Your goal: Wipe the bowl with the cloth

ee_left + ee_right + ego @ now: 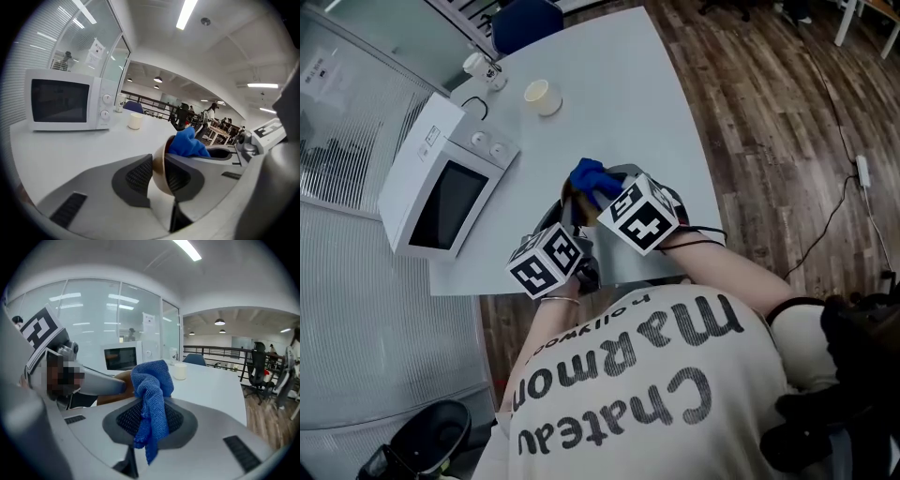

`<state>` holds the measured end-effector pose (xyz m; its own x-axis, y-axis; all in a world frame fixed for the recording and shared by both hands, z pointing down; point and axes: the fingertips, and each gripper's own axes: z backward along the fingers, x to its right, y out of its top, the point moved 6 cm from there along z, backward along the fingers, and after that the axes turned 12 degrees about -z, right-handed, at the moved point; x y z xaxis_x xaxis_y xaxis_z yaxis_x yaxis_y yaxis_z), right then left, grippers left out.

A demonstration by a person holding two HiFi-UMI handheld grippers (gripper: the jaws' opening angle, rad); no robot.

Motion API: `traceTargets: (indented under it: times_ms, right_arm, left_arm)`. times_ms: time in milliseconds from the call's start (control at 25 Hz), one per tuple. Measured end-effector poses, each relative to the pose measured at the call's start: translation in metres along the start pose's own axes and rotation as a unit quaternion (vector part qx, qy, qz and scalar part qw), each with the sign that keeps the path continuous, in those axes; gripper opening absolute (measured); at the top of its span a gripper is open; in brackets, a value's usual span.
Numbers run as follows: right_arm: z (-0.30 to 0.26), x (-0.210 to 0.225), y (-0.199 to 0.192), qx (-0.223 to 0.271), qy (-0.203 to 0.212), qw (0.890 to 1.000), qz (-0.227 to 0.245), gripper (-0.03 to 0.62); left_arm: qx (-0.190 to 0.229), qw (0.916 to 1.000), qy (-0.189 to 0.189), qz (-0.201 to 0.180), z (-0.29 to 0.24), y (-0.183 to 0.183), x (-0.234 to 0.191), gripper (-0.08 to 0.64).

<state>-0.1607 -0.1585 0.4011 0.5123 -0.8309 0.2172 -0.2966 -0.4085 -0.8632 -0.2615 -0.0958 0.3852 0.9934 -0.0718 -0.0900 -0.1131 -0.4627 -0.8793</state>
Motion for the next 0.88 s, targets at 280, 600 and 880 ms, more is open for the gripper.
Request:
traceTargets:
  times_ms: [280,600,880]
  right_arm:
    - [0.007,-0.007,0.014,0.002,0.103,0.971,-0.213,0.066]
    - [0.004,-0.022,0.021,0.004,0.153,0.953,-0.263,0.066]
    - [0.001,-0.031,0.01,-0.072,0.22,0.951,-0.204,0.066]
  left_arm:
    - [0.032,0.9993,0.015,0.014,0.0,0.012,-0.005,0.058]
    - [0.059,0.9936,0.018,0.094,0.0,0.022,-0.013,0.057]
    - [0.071,0.9904,0.014,0.118,-0.002,0.025,-0.022,0.06]
